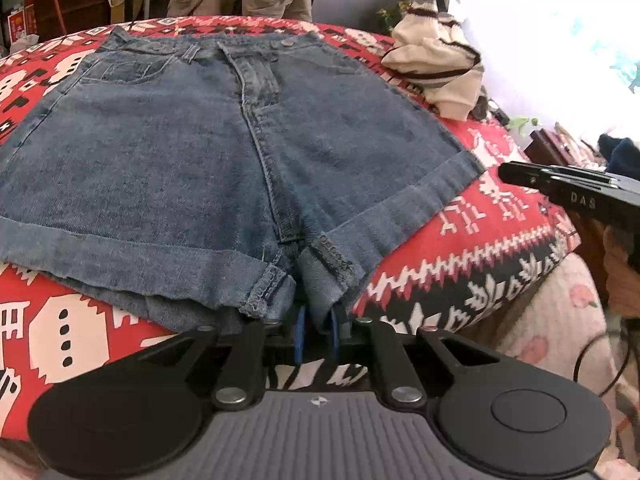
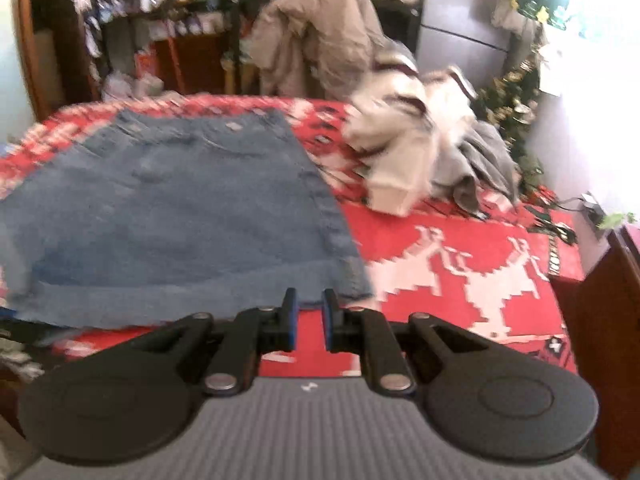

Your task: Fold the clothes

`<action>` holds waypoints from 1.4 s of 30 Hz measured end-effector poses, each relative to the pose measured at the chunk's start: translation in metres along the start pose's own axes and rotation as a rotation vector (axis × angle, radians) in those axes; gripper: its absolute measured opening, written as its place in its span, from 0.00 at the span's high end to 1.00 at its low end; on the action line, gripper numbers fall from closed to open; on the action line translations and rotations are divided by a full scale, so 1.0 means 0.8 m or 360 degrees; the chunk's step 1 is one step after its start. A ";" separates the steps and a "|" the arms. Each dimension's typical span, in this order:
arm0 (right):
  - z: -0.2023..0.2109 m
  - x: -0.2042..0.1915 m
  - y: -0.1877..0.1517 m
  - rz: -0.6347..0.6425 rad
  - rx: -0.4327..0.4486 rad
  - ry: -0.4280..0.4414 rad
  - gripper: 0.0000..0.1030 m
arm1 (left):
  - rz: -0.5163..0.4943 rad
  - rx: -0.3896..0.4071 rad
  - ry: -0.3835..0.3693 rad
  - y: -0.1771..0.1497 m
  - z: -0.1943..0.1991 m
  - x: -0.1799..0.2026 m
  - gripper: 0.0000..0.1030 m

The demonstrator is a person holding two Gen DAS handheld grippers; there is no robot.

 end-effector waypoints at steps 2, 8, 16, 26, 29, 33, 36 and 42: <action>0.010 -0.027 0.006 0.0023 0.0026 0.0065 0.87 | 0.0015 0.0023 -0.0023 0.001 0.011 -0.002 0.89; 0.011 -0.118 0.022 0.0060 0.0053 0.0311 0.87 | 0.0119 0.0162 -0.0054 0.008 0.057 -0.039 0.89; -0.038 -0.235 0.017 0.0258 -0.0081 0.0522 0.87 | 0.0243 0.0210 0.0046 0.028 0.046 -0.133 0.89; -0.099 -0.279 0.001 0.0367 -0.0299 0.0592 0.87 | 0.0305 0.0191 0.0109 0.026 0.028 -0.195 0.94; -0.098 -0.285 -0.009 0.0446 -0.0321 0.0595 0.84 | 0.0324 0.0206 0.0098 0.020 0.032 -0.206 0.97; -0.089 -0.285 -0.010 0.0491 -0.0382 0.0675 0.85 | 0.0368 0.0230 0.0142 0.015 0.043 -0.220 0.97; -0.089 -0.282 0.002 0.0458 -0.0350 0.0671 0.85 | 0.0394 0.0264 0.0165 0.019 0.051 -0.231 0.96; -0.112 -0.283 0.008 0.0422 -0.0353 0.0619 0.93 | 0.0425 0.0273 0.0212 0.029 0.048 -0.253 0.96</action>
Point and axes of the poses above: each gripper's, at about its wrist camera, not at the fingertips, and z roughly against the way its jaws point, x to its right, y to its top, the point moved 5 cm from there along -z, roughly the way its jaws point, and after that the axes turned 6 degrees about y, right-handed, at the moved point
